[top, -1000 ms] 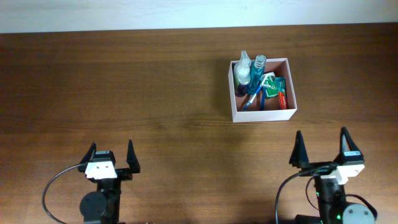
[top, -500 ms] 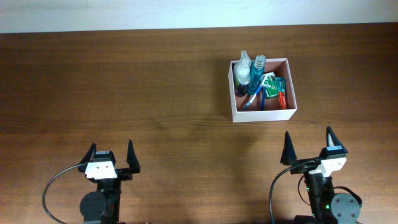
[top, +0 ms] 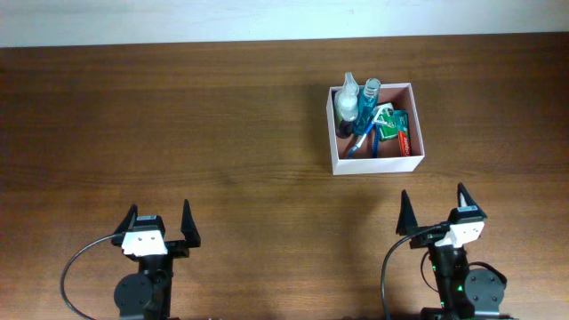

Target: Pack container

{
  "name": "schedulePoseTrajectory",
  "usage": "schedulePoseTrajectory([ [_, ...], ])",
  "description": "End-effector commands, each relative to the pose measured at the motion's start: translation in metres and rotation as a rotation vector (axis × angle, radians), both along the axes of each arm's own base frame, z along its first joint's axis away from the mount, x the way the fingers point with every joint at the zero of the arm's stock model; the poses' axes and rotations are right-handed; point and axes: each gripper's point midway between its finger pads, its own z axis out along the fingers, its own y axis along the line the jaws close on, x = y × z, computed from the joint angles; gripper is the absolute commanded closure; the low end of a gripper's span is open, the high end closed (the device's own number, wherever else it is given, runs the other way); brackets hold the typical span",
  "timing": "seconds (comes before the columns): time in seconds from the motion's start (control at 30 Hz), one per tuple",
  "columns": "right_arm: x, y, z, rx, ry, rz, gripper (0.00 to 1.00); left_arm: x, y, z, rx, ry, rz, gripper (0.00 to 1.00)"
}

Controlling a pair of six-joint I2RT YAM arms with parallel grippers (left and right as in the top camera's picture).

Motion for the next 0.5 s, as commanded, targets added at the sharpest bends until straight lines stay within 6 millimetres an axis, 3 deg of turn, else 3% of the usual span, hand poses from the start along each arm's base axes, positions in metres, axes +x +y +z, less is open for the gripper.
schedulePoseTrajectory([
  [0.0,0.0004,0.0004,-0.0006,-0.002,-0.017,-0.002,0.01,-0.0003,0.0011,-0.0009,0.016,0.000,0.005,0.01],
  [0.47,0.0003,0.0004,0.0093,-0.008,-0.090,-0.002,0.01,-0.0003,0.0011,-0.0009,0.016,0.000,0.005,0.01],
])
